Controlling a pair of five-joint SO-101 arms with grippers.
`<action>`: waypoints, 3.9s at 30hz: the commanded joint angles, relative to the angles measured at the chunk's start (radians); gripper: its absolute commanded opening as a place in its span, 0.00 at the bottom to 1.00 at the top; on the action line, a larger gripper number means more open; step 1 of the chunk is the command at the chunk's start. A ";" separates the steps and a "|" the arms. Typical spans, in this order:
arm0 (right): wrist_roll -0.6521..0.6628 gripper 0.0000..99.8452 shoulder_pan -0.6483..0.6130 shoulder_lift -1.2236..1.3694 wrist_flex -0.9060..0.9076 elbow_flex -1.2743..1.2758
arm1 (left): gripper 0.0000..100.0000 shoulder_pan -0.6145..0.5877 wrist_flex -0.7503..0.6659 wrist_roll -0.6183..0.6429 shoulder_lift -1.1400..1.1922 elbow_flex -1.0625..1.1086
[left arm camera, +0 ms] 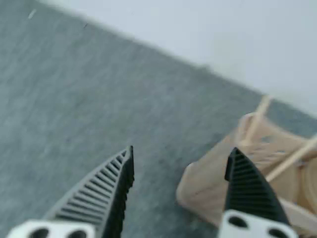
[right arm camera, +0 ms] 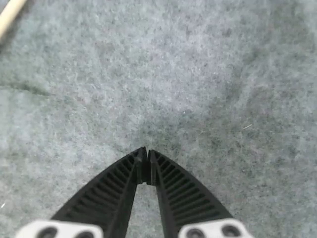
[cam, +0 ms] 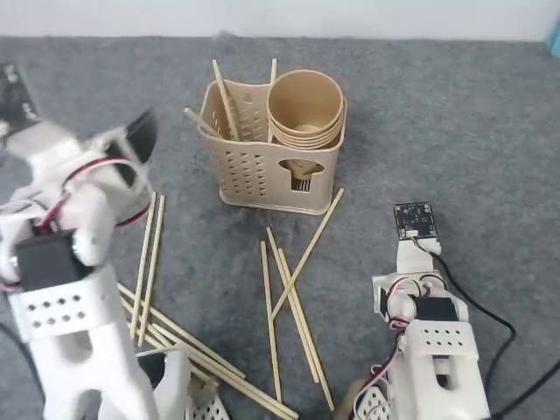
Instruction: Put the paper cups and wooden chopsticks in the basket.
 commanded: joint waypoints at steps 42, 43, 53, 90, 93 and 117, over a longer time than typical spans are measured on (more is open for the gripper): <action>0.014 0.01 0.001 -0.022 0.008 -0.008 | 0.18 -0.153 -0.404 -0.367 0.779 0.317; 0.014 0.01 0.001 -0.022 0.007 -0.008 | 0.18 -0.152 -0.361 -0.388 0.789 0.300; 0.014 0.01 0.004 -0.022 0.008 -0.009 | 0.01 -0.121 -0.288 -0.428 0.856 0.226; 0.018 0.01 0.005 -0.022 0.008 -0.009 | 0.01 0.109 -0.641 -0.103 -0.015 0.015; 0.020 0.01 0.005 -0.022 0.007 -0.009 | 0.01 0.170 -0.727 -0.103 -0.014 0.015; 0.020 0.01 0.005 -0.022 0.008 -0.015 | 0.01 0.388 -1.418 -0.112 0.072 0.464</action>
